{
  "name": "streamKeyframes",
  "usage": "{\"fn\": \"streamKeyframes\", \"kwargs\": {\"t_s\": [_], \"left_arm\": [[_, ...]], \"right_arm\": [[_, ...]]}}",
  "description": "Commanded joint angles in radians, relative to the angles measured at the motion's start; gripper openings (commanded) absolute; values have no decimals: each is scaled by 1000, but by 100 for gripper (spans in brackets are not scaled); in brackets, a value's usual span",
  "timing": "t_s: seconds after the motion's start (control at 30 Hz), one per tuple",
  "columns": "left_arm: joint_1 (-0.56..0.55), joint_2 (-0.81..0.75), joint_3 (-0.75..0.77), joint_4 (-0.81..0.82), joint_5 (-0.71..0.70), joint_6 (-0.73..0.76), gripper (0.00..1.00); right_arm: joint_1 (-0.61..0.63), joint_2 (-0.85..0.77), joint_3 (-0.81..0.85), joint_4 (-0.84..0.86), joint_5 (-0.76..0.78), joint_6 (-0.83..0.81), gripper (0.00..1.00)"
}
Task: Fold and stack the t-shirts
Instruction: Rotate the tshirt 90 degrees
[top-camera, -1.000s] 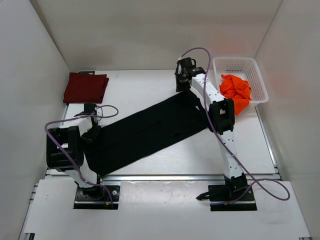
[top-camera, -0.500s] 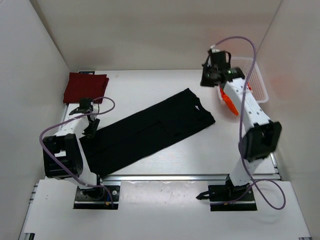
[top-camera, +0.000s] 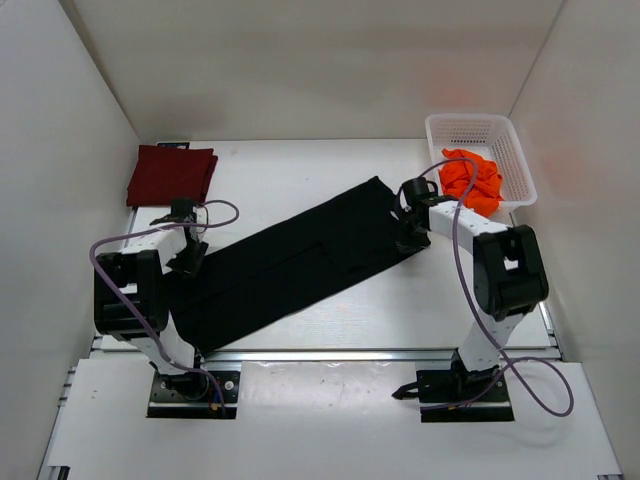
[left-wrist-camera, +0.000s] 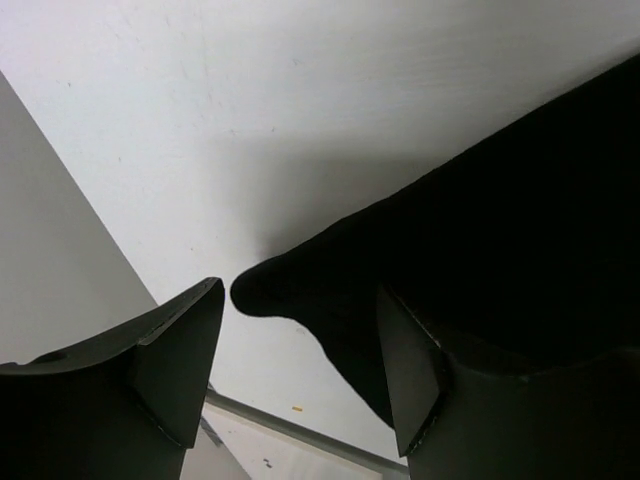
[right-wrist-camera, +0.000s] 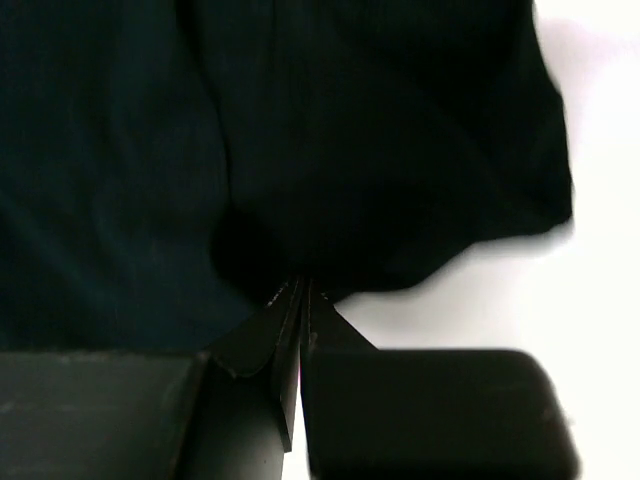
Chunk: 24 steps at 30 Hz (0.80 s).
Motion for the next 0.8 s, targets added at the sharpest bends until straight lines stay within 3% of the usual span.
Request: {"fn": "streamKeyframes", "kwargs": {"t_s": [0.0,0.13,0.23,0.33,0.4,0.5,0.57,0.77], "left_arm": [[7,-20,28,-14,-28,42,73],[7,-60,-33,-55,-9,123,72],[7,-98,-118,-48,-11,162,70],[7,-153,-179,-40,3,202,70],[-3,-207,-182,-73,38,214,71],[-32,-285,-152,-158,111,206,70],[-43,-322,-103,-237,153,177,72],[1,-393,-118,-244,135,121,74]], "right_arm": [[-8,106,99,88,-19,40,0],[5,281,251,19,-78,1,0],[21,457,516,-84,-42,-50,0],[47,697,983,-271,37,-140,0],[62,932,1513,-415,102,-193,0],[67,921,1503,-267,132,-217,0],[100,906,1524,-210,229,-295,10],[133,756,1666,-230,319,-270,26]]}}
